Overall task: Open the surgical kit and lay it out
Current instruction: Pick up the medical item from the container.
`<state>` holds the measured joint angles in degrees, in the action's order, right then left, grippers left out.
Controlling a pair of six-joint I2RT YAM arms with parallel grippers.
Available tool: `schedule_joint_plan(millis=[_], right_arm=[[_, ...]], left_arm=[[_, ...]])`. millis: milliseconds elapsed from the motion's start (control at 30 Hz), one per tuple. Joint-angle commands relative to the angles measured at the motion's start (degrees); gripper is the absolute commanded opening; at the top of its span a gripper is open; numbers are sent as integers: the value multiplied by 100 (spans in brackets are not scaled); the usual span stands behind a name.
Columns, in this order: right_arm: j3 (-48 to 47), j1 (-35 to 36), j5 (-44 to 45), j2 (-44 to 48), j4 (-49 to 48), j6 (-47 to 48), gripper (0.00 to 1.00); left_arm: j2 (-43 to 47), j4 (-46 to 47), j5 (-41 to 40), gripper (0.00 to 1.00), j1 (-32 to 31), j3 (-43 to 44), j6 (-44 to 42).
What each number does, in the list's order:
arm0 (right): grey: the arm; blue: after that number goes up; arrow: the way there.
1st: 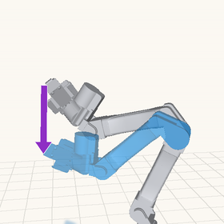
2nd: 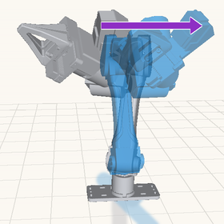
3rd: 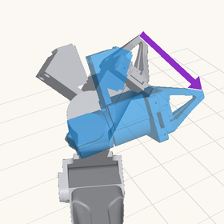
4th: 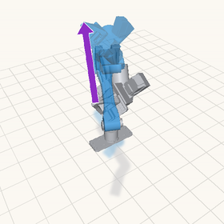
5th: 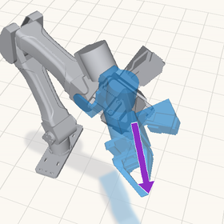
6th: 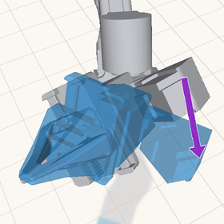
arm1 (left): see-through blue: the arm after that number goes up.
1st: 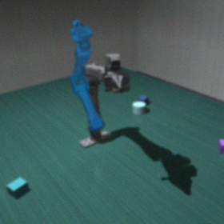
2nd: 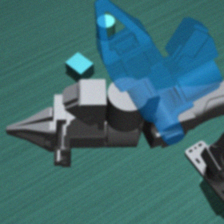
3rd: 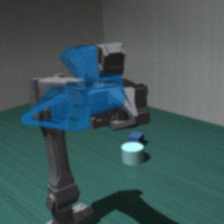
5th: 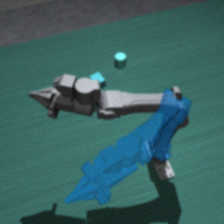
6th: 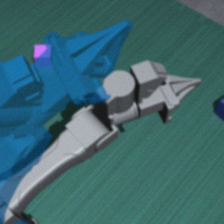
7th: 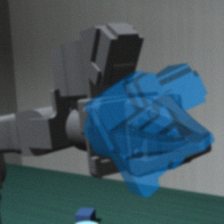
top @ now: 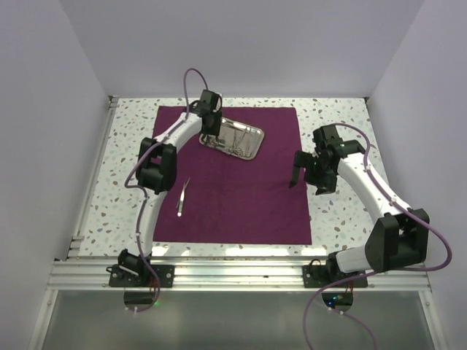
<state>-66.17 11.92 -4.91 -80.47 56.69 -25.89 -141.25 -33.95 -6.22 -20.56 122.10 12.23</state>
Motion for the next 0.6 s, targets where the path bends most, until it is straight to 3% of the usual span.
schedule_joint_plan(millis=[0, 233, 567], right_arm=[[17, -15, 113, 145, 123, -39, 98], [-62, -15, 183, 22, 132, 13, 98], [-221, -23, 174, -285, 115, 181, 98]], left_arm=[[-280, 144, -20, 45, -36, 313, -195], [-509, 143, 278, 45, -45, 648, -151], [-965, -294, -283, 48, -71, 840, -63]])
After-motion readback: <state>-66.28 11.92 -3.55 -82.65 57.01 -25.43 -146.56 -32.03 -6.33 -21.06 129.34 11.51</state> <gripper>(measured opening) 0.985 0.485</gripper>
